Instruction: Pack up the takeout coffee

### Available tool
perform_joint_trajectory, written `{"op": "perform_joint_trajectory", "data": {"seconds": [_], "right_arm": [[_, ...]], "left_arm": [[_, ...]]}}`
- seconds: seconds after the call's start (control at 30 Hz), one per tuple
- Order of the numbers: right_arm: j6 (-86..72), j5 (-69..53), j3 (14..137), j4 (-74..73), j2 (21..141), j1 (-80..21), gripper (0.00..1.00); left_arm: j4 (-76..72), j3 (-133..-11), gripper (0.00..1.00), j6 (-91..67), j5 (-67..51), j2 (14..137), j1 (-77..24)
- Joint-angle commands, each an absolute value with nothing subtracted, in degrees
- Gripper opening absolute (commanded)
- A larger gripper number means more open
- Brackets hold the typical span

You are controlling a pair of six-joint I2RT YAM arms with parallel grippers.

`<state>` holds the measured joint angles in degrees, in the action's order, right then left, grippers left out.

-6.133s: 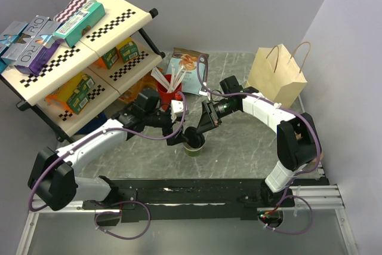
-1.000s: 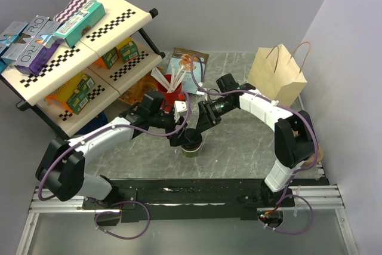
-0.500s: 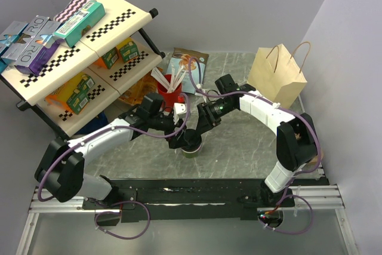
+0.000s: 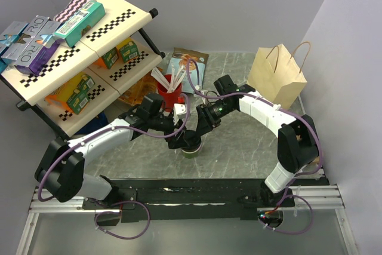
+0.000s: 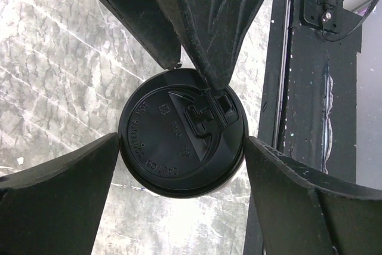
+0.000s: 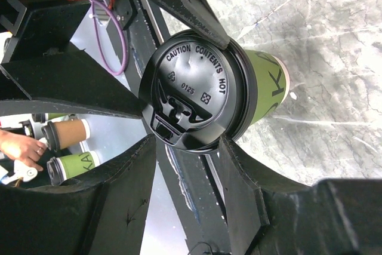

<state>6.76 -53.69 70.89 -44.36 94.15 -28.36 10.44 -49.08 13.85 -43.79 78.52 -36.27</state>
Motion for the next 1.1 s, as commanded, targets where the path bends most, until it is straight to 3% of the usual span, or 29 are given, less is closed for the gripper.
{"op": "perform_joint_trajectory", "data": {"seconds": [0.0,1.07], "right_arm": [[7.6,-53.7,71.2,-45.2,91.1,-28.8,0.53],[9.1,-51.0,71.9,-45.1,91.0,-28.7,0.55]], "left_arm": [[10.4,-49.5,0.9,14.5,-46.3,77.1,-36.6],[12.7,-49.7,0.82,15.4,-48.0,74.3,-36.7]]}}
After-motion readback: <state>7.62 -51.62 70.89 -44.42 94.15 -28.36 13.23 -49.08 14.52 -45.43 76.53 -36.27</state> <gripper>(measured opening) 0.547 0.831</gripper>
